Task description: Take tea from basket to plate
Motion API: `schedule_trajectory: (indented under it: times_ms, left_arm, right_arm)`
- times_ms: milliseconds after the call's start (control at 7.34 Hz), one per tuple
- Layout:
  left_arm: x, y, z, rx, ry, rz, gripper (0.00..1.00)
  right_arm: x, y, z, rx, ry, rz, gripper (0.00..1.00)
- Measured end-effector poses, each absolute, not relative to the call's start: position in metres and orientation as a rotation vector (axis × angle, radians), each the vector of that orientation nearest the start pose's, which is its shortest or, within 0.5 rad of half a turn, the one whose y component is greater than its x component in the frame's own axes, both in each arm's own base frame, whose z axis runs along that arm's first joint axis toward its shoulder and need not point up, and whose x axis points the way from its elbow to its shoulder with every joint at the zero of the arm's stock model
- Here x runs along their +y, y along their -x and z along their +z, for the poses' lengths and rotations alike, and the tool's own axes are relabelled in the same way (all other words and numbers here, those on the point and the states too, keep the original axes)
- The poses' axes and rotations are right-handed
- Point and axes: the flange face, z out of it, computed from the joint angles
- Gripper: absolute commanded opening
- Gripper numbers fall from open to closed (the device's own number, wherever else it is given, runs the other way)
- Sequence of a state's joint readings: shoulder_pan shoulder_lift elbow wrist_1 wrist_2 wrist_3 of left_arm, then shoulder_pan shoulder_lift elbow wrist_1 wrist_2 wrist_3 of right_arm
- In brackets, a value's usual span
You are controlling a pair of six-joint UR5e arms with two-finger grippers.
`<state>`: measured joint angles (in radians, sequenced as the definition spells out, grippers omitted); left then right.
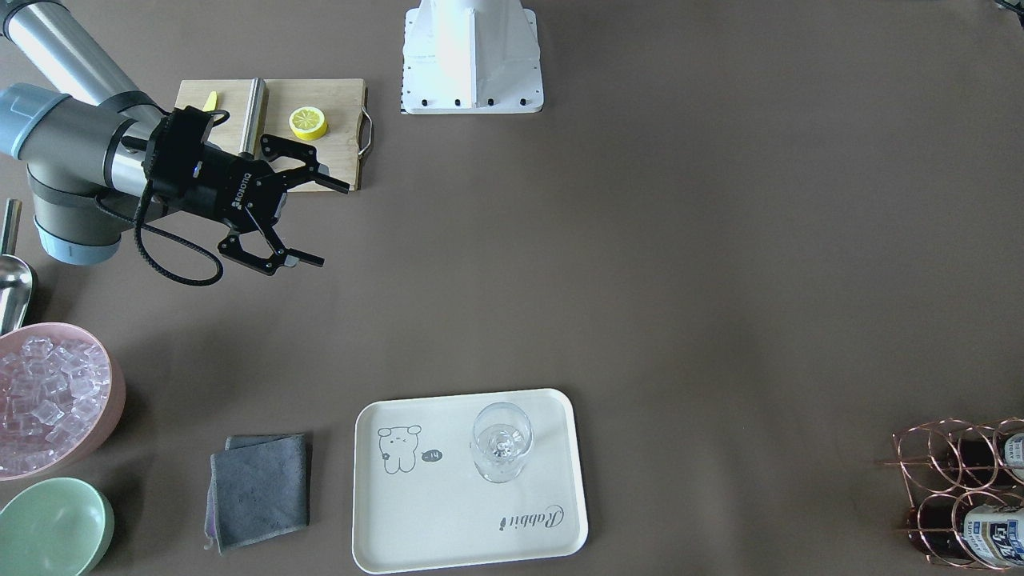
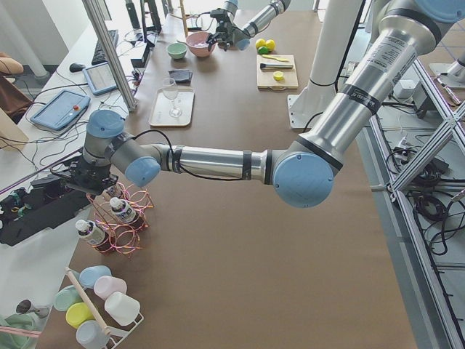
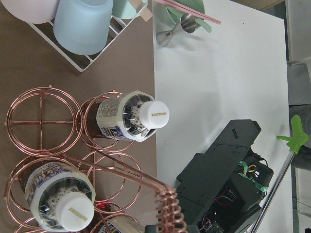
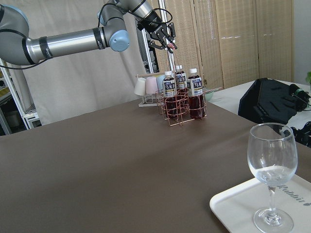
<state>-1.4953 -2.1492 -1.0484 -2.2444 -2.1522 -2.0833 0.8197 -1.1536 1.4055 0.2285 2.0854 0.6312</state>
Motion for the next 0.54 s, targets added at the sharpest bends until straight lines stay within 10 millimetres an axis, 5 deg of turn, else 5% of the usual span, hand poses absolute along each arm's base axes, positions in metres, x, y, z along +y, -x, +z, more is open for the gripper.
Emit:
schedule_trajectory:
  times_ms: [408,545]
  left_arm:
    - [-0.752,0.024,0.474,1.041,0.152,-1.633,0.0]
    - [-0.736,0.028,0.463,1.066,0.135,-1.622,0.0]
  right_arm:
    - [-0.487,0.329,0.321,-1.527,-1.357,-0.598,1.0]
    - [-0.488,0.327,0.318,-1.53,-1.363,-0.596,1.0]
